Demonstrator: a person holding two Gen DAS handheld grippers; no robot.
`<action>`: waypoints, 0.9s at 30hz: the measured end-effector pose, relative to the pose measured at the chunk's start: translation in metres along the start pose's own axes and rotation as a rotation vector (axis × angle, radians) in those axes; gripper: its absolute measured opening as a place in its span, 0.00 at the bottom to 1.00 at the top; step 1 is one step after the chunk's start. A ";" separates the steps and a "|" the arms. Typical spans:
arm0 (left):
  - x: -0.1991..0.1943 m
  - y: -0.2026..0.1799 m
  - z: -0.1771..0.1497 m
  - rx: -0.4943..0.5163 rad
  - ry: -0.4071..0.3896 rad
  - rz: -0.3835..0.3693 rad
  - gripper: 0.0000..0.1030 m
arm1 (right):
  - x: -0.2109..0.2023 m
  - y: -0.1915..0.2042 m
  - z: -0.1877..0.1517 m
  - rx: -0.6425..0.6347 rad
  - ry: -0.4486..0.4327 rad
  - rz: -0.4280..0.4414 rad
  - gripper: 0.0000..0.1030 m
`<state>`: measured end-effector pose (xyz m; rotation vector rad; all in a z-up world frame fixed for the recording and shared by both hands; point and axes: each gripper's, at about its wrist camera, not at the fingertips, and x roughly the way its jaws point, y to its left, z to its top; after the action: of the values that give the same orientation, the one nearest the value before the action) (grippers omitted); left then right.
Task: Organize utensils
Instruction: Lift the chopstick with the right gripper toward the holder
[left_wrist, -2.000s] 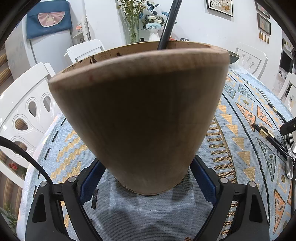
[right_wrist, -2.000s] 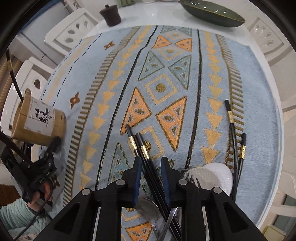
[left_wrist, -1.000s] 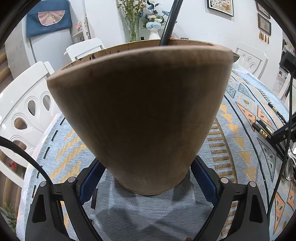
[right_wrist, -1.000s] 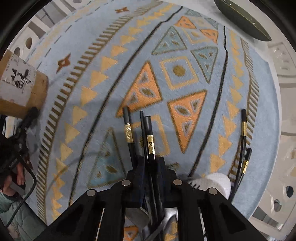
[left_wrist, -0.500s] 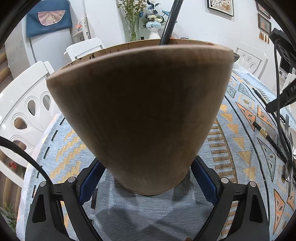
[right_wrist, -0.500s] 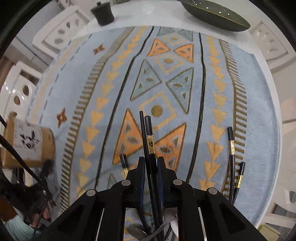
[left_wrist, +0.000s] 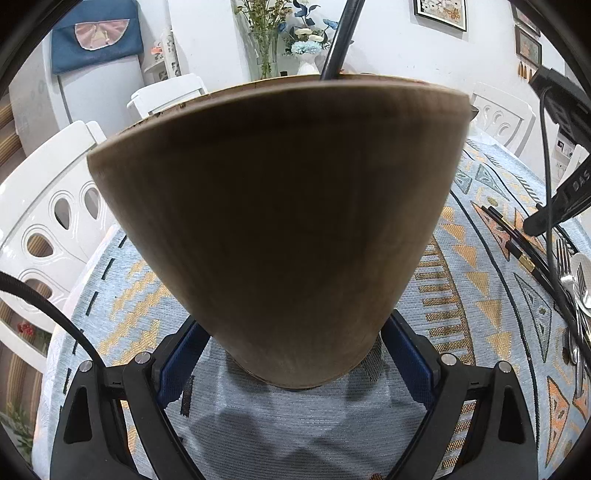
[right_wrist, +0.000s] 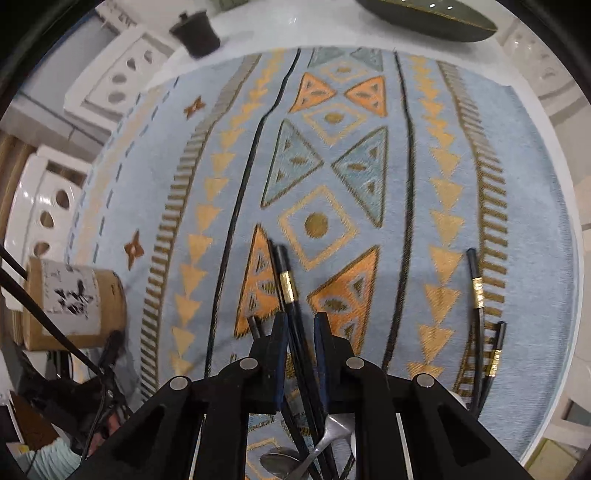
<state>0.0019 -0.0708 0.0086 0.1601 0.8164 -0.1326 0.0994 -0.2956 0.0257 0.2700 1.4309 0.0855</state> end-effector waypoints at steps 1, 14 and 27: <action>0.000 0.000 0.000 0.000 0.000 0.000 0.91 | 0.004 0.002 0.000 -0.007 0.006 -0.006 0.12; 0.002 -0.001 0.003 0.000 0.006 0.001 0.91 | 0.007 -0.003 -0.003 -0.032 0.047 -0.118 0.12; 0.006 0.000 0.006 0.001 0.016 -0.002 0.91 | 0.009 0.011 0.000 -0.102 0.063 -0.132 0.12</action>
<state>0.0097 -0.0726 0.0082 0.1613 0.8323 -0.1338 0.1020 -0.2826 0.0196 0.0891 1.4981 0.0591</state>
